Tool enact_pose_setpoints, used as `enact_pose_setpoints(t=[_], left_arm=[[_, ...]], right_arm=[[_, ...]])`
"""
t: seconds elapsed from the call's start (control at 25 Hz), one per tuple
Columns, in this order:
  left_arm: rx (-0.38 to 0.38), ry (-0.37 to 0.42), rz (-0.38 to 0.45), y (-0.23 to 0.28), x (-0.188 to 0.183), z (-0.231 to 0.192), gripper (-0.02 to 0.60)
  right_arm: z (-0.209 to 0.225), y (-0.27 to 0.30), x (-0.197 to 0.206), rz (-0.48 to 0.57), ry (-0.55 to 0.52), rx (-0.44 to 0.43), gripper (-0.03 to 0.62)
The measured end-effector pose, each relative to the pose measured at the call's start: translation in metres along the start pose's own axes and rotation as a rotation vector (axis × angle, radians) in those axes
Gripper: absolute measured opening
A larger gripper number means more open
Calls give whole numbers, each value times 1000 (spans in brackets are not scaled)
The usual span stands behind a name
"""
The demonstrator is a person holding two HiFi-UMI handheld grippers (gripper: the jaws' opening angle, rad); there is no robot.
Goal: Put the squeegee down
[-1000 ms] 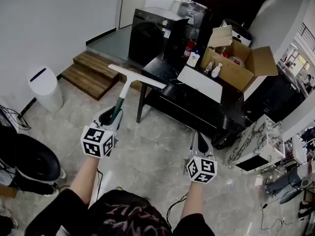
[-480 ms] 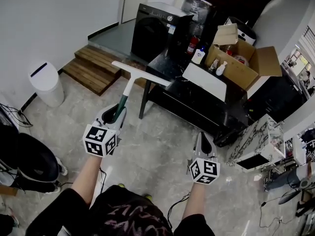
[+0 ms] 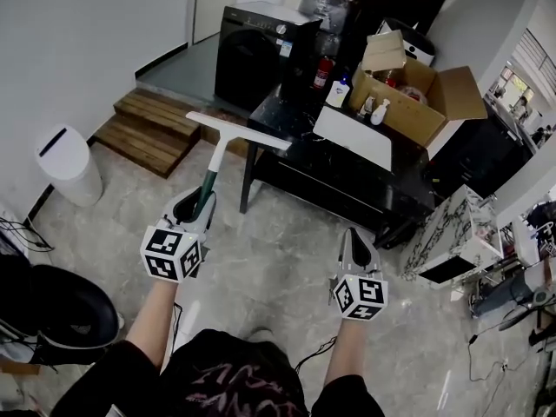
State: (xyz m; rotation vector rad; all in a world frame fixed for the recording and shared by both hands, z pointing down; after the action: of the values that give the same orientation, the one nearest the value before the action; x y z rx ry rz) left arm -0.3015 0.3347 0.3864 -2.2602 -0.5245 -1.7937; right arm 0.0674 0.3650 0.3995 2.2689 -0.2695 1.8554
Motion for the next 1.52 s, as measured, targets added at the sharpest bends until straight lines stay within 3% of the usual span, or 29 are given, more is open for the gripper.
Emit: enact_pose_setpoints(t=[0.44,0.8,1.52], left_arm=[[-8,3,-21,63,3,-16,100],[-42,24,-31,137,4,-28,100],[-100,1,-26,288,-5,-19,100]], right_arm=[[29,65,8,11,12,2,2],[62,141,22,28,17,-46,2],[166,269,47,7,43,-91,2]])
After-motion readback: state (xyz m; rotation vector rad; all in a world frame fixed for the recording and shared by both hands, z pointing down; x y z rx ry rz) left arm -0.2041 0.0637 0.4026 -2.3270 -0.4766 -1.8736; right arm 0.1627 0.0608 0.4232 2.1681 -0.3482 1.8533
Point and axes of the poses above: the fingertips, and each gripper's own axes: y forward along the fingers, z to its right, x out of its underside, the point moved 7 cm from there along -y, backward along the fingers, and after that the axes turned 8 degrees about -y, right-handed, at the moved point
